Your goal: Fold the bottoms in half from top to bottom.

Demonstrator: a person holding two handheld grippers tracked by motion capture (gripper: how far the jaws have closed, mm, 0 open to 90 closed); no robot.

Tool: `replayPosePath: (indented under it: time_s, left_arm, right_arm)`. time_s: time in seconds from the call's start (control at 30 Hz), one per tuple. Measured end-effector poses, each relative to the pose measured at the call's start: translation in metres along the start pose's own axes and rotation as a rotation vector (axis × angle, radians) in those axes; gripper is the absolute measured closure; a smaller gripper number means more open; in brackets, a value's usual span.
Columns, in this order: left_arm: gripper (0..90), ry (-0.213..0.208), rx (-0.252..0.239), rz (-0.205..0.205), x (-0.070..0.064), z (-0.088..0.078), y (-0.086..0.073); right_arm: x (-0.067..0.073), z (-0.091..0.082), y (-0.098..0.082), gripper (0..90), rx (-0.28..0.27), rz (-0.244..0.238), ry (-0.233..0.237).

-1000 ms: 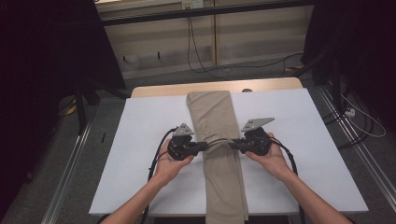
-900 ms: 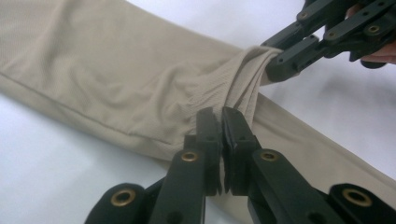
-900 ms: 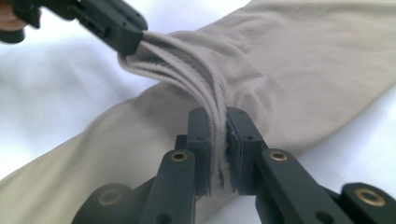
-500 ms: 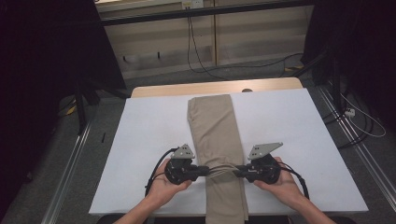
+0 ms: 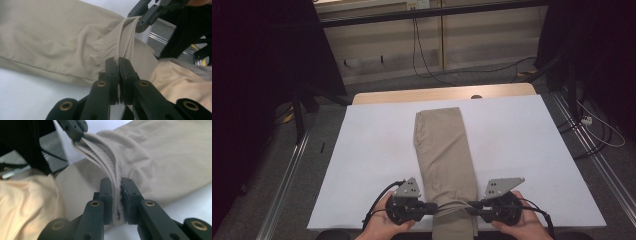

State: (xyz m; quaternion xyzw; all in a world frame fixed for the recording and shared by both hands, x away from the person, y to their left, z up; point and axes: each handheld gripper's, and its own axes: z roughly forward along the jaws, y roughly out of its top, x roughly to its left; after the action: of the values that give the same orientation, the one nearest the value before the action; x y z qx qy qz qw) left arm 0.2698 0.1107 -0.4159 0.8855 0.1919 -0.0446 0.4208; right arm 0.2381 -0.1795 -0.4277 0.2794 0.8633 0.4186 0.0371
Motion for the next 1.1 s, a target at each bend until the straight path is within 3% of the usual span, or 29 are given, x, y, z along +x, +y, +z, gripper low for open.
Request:
replayPosePath:
  time_s: [0.2, 0.3, 0.37, 0.4, 0.47, 0.53, 0.67, 0.73, 0.83, 0.9, 1.0, 1.1]
  left_arm:
    - [87.0, -0.042, 0.035, 0.016, -0.020, -0.003, -0.014]
    - [86.8, -0.052, 0.056, 0.051, -0.029, -0.001, -0.021]
    - [82.9, -0.049, 0.056, 0.051, -0.027, 0.003, -0.022]
    - [75.2, -0.050, 0.050, 0.047, -0.025, 0.003, -0.022]
    - [58.7, -0.018, 0.033, 0.027, -0.020, 0.002, -0.019]
    - [53.1, 0.014, 0.010, 0.018, -0.011, 0.001, -0.014]
    - [37.7, 0.122, -0.014, 0.001, 0.012, 0.005, -0.007]
    - [28.4, 0.173, -0.024, -0.029, 0.028, 0.007, -0.003]
    - [24.8, 0.240, -0.048, -0.033, 0.044, 0.007, 0.001]
    - [19.1, 0.277, -0.066, -0.056, 0.057, 0.006, 0.005]
    - [19.3, 0.294, -0.082, -0.080, 0.070, 0.007, 0.009]
    - [19.3, 0.343, -0.102, -0.081, 0.084, 0.007, 0.014]
  right_arm:
    - [0.021, -0.002, -0.009, 80.1, 0.024, -0.010, 0.040]
    - [0.032, -0.003, -0.013, 79.5, 0.041, -0.034, 0.060]
    - [0.034, -0.003, -0.014, 72.6, 0.040, -0.050, 0.068]
    - [0.032, -0.002, -0.013, 63.3, 0.026, -0.045, 0.063]
    - [0.026, -0.002, -0.011, 50.1, 0.006, -0.016, 0.057]
    - [0.021, -0.003, -0.008, 43.6, -0.015, -0.005, 0.035]
    - [0.002, 0.001, -0.002, 37.7, -0.028, 0.030, -0.017]
    - [-0.007, 0.004, 0.001, 34.9, -0.030, 0.042, -0.052]
    - [-0.025, 0.008, 0.006, 33.7, -0.040, 0.081, -0.081]
    - [-0.035, 0.010, 0.011, 32.4, -0.039, 0.074, -0.105]
    - [-0.050, 0.013, 0.019, 32.4, -0.058, 0.083, -0.121]
    - [-0.067, 0.018, 0.025, 30.6, -0.065, 0.100, -0.153]
